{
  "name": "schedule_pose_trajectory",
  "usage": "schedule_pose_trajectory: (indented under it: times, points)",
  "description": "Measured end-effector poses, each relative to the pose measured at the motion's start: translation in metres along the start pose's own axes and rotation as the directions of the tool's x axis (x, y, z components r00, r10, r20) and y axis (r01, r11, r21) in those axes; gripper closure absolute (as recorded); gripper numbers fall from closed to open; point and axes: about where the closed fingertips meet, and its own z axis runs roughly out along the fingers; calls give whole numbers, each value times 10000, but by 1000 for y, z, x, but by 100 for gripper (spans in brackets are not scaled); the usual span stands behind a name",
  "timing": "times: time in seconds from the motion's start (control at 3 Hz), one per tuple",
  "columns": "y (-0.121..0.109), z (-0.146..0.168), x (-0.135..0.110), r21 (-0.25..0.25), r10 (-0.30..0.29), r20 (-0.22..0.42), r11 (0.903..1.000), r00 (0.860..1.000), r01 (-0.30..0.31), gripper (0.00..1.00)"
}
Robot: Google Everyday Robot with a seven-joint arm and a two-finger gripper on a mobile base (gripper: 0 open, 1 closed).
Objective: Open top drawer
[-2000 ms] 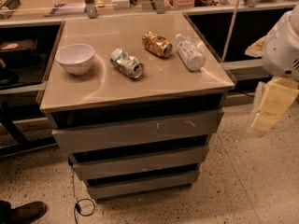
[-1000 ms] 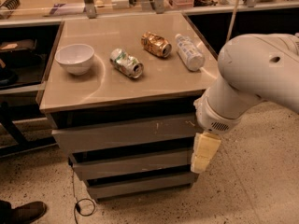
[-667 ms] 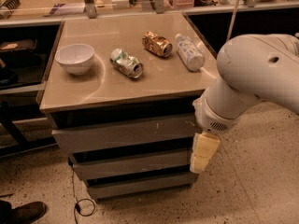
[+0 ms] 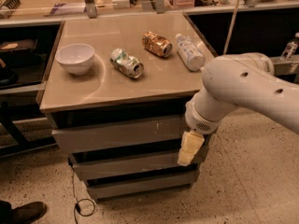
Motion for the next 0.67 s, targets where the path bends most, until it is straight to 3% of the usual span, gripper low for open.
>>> schedule_pose_trajectory:
  times: [0.67]
  points:
    - [-23,52,4,24,304,-133,9995,9994,-304,0]
